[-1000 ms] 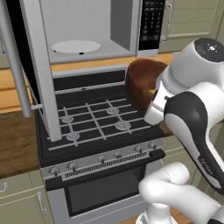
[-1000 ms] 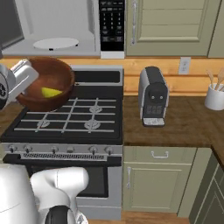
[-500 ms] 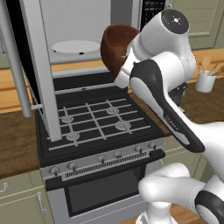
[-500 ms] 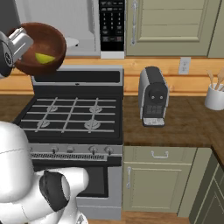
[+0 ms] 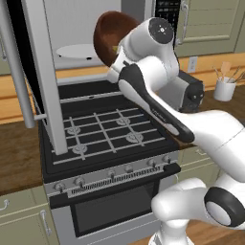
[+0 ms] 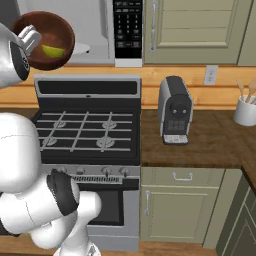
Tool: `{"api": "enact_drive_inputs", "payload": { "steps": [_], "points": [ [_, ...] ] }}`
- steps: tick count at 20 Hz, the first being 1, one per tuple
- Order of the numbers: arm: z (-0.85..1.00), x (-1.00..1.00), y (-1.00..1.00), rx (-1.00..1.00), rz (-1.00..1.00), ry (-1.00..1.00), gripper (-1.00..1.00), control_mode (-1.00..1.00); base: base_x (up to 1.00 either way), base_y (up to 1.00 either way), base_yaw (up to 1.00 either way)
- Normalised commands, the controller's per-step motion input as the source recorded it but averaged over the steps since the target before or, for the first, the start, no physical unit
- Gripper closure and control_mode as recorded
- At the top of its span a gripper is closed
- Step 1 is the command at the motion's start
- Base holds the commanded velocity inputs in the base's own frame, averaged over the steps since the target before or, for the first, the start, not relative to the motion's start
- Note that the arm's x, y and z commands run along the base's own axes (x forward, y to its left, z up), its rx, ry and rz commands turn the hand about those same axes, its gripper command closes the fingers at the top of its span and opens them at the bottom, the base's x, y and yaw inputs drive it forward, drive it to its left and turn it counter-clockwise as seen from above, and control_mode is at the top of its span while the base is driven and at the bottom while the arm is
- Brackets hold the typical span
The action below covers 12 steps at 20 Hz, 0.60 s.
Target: Pick the lemon wedge from the sink and place it in the bowl. Then pick the bowl and place it in the microwave. Then close the microwave door and press the start button.
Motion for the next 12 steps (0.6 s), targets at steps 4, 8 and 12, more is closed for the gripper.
{"api": "enact_drive_inputs", "payload": {
  "steps": [4,8,12],
  "points": [
    [0.36,1.0,0.0,-0.02,0.12,-0.03,1.0,-1.0,0.0,0.0,0.0],
    [0.3,1.0,0.0,-0.04,0.02,0.0,1.0,-1.0,0.0,0.0,0.0],
    [0.2,1.0,0.0,-0.12,0.0,0.0,1.0,-1.0,0.0,0.0,0.0]
  ]
}}
